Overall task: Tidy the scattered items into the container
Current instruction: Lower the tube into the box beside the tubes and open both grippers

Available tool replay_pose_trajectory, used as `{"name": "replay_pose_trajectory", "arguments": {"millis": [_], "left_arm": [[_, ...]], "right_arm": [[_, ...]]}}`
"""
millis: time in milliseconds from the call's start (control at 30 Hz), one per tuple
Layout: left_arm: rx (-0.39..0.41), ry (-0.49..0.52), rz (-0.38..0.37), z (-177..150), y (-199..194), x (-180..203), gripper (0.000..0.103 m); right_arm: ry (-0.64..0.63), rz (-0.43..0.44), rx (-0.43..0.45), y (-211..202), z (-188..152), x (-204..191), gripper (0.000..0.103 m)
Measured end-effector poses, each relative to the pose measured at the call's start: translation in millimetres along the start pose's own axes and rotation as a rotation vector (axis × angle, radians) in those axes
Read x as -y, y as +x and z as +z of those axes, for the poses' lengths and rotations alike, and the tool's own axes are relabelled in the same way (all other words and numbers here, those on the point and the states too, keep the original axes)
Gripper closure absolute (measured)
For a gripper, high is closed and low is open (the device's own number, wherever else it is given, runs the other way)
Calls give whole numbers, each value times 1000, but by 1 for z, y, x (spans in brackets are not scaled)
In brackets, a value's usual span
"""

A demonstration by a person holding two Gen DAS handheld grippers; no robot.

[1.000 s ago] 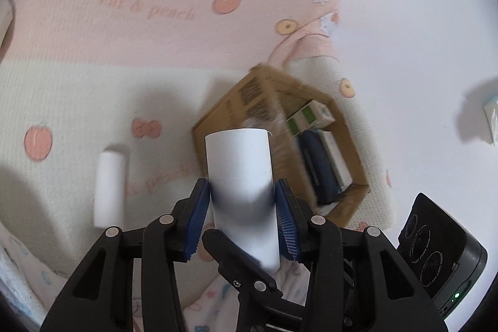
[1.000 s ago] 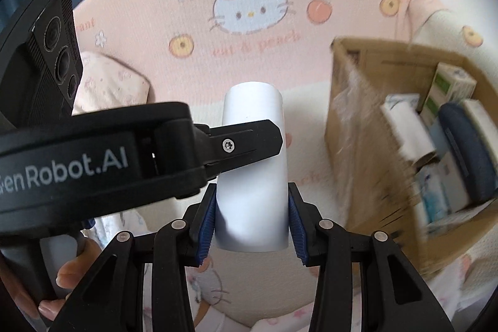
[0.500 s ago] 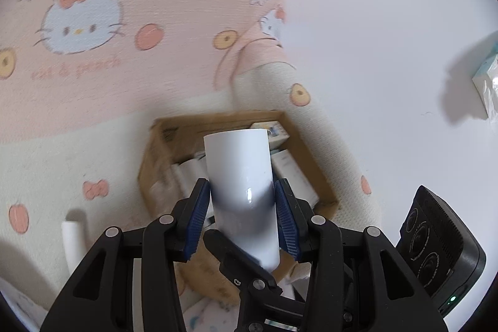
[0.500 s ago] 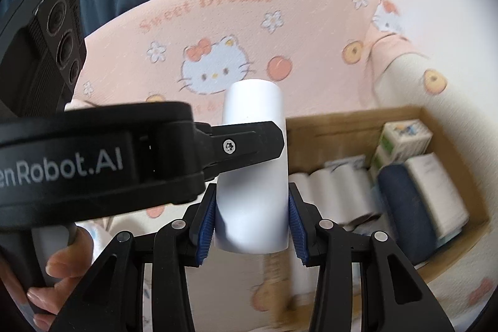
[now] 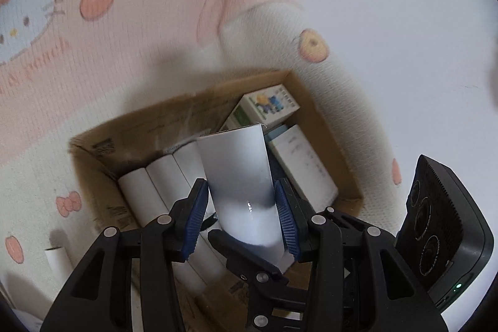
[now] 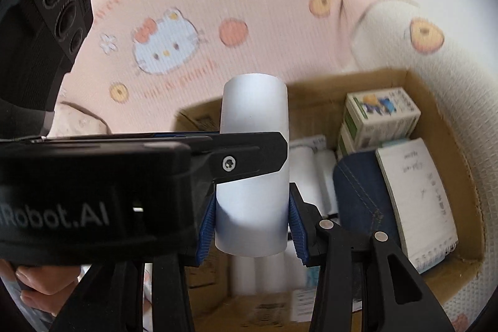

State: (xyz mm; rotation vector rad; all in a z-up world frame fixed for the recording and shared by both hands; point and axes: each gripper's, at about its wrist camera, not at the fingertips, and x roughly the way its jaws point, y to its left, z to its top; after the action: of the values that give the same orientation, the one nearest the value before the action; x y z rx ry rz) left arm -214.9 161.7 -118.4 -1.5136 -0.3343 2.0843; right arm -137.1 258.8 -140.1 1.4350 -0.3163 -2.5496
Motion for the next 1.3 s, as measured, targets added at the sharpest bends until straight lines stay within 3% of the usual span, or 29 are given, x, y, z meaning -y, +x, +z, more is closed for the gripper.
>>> {"name": "replay_pose_trajectory", "arguments": {"millis": [300, 467, 667, 867, 933, 1000, 1133, 1300], "left_arm": [[-97, -108, 41, 13, 55, -26, 55], [-131, -223, 17, 13, 73, -52, 56], [-178, -221, 24, 16, 85, -54, 56], [-163, -195, 59, 15, 83, -52, 56], [-159, -188, 70, 15, 81, -51, 63], [-162, -177, 104, 11, 78, -49, 85], [-150, -208, 86, 10, 75, -51, 88], [-150, -215, 58, 12, 77, -47, 89]], "right_arm": [[49, 62, -199, 51, 13, 34, 63], [70, 64, -283, 76, 14, 39, 63], [93, 31, -318, 85, 15, 50, 63], [118, 50, -355, 80, 11, 54, 62], [116, 32, -345, 74, 8, 55, 62], [106, 26, -328, 67, 4, 54, 62], [109, 24, -319, 60, -4, 55, 78], [125, 23, -295, 57, -8, 58, 78]]}}
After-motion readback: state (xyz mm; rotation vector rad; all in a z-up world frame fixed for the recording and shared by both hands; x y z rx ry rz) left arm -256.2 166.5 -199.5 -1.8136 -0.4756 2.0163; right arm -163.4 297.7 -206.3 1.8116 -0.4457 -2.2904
